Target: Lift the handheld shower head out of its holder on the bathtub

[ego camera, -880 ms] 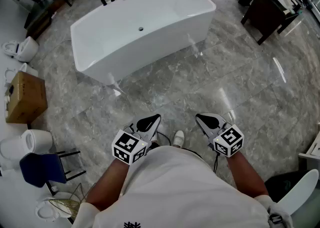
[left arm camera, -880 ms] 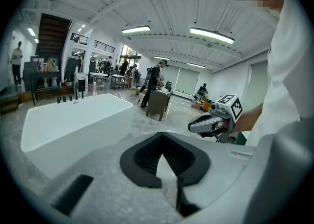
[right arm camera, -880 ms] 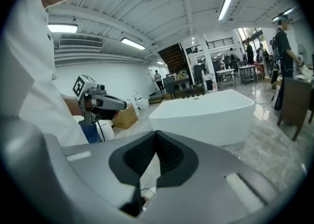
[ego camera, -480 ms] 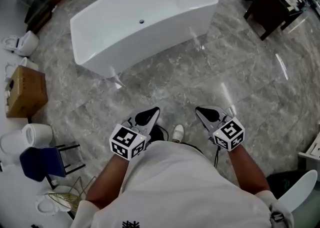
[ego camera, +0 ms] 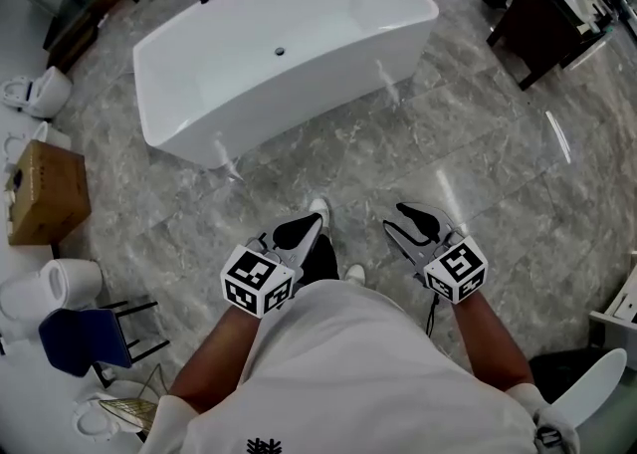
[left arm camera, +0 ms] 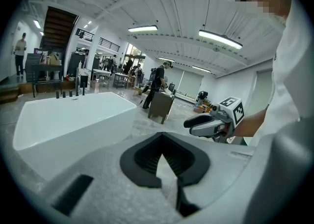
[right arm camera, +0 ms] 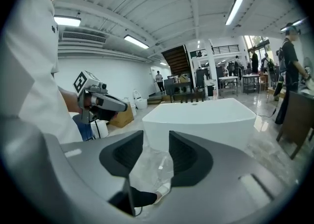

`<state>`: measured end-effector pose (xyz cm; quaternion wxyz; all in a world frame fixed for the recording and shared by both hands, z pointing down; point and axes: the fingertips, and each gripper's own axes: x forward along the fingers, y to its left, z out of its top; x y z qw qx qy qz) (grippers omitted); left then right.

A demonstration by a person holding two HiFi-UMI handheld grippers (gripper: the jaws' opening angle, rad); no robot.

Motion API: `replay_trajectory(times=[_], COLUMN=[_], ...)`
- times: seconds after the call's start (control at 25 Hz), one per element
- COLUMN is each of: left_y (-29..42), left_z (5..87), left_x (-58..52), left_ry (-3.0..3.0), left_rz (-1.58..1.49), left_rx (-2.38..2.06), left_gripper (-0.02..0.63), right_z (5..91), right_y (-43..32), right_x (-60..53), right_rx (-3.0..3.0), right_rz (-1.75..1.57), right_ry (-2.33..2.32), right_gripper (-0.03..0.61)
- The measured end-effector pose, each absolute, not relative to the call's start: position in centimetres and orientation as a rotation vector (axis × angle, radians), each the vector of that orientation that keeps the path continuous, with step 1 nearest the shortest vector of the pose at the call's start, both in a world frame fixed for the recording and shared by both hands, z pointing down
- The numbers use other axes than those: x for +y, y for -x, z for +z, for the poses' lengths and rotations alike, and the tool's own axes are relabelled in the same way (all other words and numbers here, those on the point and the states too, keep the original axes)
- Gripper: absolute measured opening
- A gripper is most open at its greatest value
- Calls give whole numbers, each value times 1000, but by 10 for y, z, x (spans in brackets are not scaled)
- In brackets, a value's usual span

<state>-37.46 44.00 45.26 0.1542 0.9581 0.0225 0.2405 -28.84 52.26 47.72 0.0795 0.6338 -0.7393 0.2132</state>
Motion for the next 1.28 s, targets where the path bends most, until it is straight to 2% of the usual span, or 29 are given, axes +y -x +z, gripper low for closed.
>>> replay_trajectory(times=[0.08, 0.24, 0.8, 1.28], left_y=[357, 318, 236, 100], left_z=[452, 438, 435, 427], left_x=[420, 369, 221, 178], left_ry=[-2740, -2736, -2739, -2720], left_rz=[673, 644, 603, 555], left_rx=[87, 134, 146, -167], left_gripper=[5, 5, 5, 5], right_z=[475, 462, 447, 444], right_y=[273, 233, 144, -14], right_x=[503, 452, 289, 216], right_rx=[-2187, -2133, -2129, -2295], right_rz=[640, 639, 595, 530], right_ry=[-1926, -1955, -1923, -1677], right_gripper=[241, 273, 279, 278])
